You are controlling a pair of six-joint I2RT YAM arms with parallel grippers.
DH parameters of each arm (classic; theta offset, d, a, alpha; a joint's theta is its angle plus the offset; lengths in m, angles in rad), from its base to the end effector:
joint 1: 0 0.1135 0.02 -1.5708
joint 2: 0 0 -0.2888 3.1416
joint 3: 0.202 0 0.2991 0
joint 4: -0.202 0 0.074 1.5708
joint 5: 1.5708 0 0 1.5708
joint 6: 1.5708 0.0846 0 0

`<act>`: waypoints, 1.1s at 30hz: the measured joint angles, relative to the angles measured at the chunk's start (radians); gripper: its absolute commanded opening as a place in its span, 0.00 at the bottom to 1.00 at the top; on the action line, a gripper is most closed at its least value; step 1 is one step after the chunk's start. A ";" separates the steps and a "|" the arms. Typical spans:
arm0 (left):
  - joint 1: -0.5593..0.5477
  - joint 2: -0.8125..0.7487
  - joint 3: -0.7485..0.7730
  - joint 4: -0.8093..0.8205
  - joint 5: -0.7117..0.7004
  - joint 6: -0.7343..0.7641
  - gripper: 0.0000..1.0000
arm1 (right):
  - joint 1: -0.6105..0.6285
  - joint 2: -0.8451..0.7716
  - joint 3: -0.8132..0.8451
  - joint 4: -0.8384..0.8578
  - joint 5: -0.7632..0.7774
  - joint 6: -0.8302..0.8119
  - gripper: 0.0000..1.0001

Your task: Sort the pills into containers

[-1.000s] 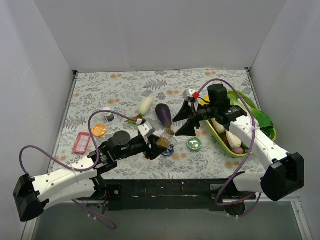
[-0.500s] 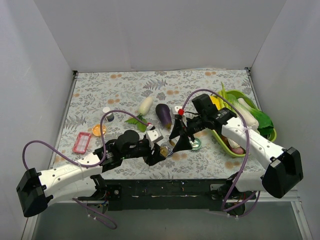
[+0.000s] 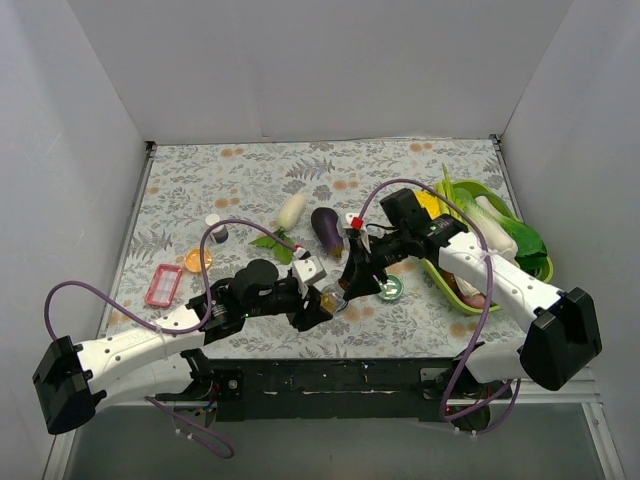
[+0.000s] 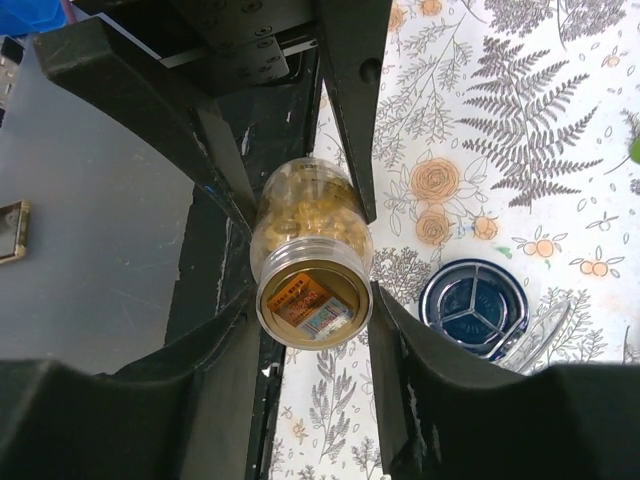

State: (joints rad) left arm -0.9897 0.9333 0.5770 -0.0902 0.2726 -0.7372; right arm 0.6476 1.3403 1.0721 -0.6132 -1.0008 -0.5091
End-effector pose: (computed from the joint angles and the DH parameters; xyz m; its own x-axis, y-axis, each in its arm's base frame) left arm 0.1368 -0.2498 0.2325 -0.8062 0.0483 -0.5896 0.5353 0.4837 -0.6924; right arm 0.2191 0.2550 0.2825 -0.1705 -0.4588 -0.8720 -0.9571 -0.1332 0.2572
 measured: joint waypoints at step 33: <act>0.000 -0.029 -0.153 0.343 0.012 -0.211 0.00 | -0.084 -0.055 -0.138 0.303 -0.188 0.305 0.06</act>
State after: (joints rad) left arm -0.9901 0.9043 0.4240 0.2523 0.2848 -0.9485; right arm 0.5640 1.2850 0.9340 -0.3107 -1.1885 -0.2043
